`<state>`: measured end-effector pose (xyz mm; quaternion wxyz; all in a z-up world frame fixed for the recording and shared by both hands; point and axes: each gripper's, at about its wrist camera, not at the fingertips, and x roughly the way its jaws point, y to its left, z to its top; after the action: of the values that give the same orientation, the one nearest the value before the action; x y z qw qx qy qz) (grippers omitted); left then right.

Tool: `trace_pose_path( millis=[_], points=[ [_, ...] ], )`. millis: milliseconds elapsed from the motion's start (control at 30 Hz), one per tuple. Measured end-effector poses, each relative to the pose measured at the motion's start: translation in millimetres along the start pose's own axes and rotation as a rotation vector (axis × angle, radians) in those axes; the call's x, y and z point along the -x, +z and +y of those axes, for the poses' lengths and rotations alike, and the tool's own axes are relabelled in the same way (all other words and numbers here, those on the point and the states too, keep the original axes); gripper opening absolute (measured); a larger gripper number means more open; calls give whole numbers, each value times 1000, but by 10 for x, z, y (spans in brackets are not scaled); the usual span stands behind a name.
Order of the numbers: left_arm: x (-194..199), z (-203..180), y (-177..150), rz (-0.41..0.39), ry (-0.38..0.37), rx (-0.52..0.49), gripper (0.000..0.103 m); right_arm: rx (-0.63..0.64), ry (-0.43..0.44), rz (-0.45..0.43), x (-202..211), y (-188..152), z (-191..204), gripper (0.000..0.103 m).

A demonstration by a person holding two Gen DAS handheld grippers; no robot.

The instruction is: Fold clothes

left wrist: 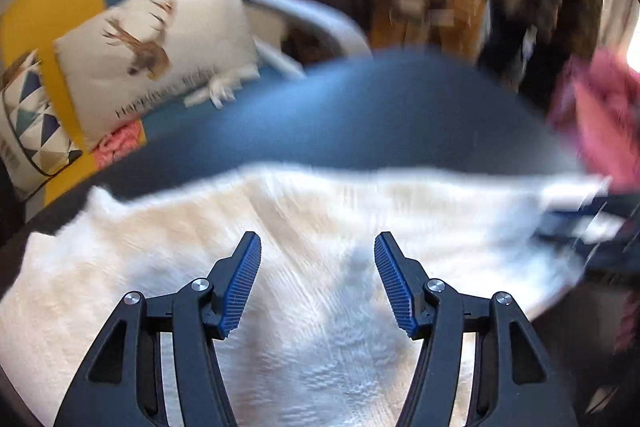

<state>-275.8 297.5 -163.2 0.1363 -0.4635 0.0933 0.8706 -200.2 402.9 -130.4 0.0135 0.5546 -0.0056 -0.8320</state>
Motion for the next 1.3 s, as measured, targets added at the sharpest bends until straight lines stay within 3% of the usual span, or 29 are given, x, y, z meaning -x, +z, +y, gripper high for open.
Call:
trace_pose_path(
  millis=[67,200,300,333,433,500,600,800,867,900,967,1033,1133,1233,1300],
  points=[
    [34,-17,-37,-23,-3,10,62,-10,-34,-17,53,-48,-68,36],
    [257,111,-91,-42,-93,97,62,-315,229,-118,447,-403,-597,38],
    [485,114,-191,-80,-127,126,62,-580,469,-166,595,-871,-1074,38],
    [548,117,-235,-87,-136,136,62,-633,492,-172,589,-981,-1195,38],
    [712,53,-408,-106,-131,128,62,-725,403,-167,685,-1284,-1438,38],
    [758,13,-501,-112,-99,95,62,-737,245,-131,731,-1373,-1551,39],
    [663,-1,-600,-65,-16,59,62,-691,96,-97,707,-1305,-1593,41],
    [413,5,-739,34,40,47,62,-523,-181,-57,626,-1136,-1555,35],
    [457,13,-714,22,25,58,62,-513,-187,-55,660,-1105,-1535,35],
    [500,37,-695,6,0,81,62,-541,-148,-84,746,-1137,-1571,35],
    [568,66,-658,-21,-39,118,62,-634,-25,-125,834,-1183,-1643,36],
    [582,30,-630,-36,-27,113,62,-736,98,-175,883,-1275,-1713,36],
    [474,-72,-639,-2,-4,92,62,-644,60,-204,887,-1220,-1614,36],
    [345,-181,-695,25,29,57,62,-535,25,-135,665,-1104,-1482,36],
    [345,-234,-703,19,53,31,62,-452,-124,-49,512,-1064,-1423,35]
  ],
)
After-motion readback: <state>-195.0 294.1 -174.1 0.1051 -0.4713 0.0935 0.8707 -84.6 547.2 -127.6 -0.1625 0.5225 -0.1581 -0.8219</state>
